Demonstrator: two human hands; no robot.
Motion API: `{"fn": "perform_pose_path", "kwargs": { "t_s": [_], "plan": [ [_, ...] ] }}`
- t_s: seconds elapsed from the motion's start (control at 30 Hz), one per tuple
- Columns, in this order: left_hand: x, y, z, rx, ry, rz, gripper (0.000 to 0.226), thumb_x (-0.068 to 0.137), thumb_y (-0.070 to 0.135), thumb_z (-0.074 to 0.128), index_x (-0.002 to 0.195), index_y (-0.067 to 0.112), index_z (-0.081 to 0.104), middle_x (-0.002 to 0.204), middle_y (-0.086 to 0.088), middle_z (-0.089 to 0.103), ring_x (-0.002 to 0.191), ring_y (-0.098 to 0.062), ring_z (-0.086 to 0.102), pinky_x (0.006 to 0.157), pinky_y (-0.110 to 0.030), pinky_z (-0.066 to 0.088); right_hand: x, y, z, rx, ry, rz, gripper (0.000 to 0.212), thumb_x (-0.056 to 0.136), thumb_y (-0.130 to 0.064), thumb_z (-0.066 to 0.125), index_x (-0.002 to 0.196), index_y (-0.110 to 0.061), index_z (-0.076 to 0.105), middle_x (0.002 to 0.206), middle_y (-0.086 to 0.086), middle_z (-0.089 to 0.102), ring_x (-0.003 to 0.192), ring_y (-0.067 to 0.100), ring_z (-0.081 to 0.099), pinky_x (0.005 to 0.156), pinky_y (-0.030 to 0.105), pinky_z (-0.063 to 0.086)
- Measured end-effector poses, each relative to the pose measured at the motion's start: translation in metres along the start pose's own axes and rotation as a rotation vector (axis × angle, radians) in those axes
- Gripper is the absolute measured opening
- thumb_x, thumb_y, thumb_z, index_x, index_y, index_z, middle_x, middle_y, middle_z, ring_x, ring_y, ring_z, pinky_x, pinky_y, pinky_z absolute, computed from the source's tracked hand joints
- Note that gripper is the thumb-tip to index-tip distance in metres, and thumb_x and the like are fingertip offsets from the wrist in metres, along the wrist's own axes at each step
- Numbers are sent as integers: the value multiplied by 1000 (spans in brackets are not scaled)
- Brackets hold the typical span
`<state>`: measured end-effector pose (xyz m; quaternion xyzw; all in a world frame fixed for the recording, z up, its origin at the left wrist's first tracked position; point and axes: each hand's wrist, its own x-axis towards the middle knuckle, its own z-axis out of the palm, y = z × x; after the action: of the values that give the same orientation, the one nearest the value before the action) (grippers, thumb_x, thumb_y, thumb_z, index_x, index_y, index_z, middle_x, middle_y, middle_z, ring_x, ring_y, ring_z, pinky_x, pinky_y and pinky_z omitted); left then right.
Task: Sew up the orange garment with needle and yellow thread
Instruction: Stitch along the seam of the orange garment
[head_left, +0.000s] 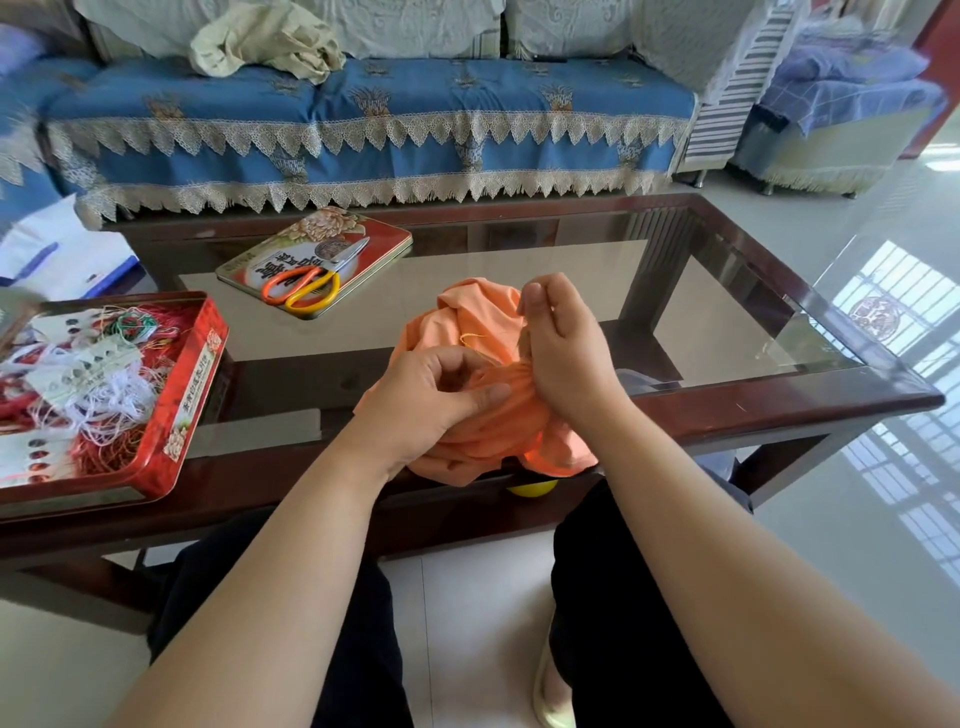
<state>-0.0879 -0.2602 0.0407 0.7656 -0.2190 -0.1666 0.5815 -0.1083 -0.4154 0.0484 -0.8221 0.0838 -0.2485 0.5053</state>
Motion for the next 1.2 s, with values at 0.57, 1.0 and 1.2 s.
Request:
{"fn": "perform_pose_path", "kwargs": {
  "t_s": [0.57,1.0,1.2],
  "plan": [
    [-1,-5,5,82,10,-67,19,91,39,62,102,27,71,104,10,69,100,-6,60,85,-23,49,4,-22,-22,262,41,72,24,105,-21,33,86,-13,45,56,3,58,35,16,44,35,22,34],
    [-3,-5,5,94,0,-85,15,87,35,69,101,29,72,103,18,66,100,-1,57,71,-16,45,8,-50,-28,434,-208,192,8,97,-10,52,99,-6,59,68,2,68,58,13,62,53,21,49],
    [-7,-3,2,67,12,-59,14,87,37,68,97,28,73,91,18,72,87,4,64,64,-11,49,-29,-28,-37,181,-266,266,19,91,-26,64,92,-7,66,72,1,72,52,11,58,49,23,45]
  ]
}}
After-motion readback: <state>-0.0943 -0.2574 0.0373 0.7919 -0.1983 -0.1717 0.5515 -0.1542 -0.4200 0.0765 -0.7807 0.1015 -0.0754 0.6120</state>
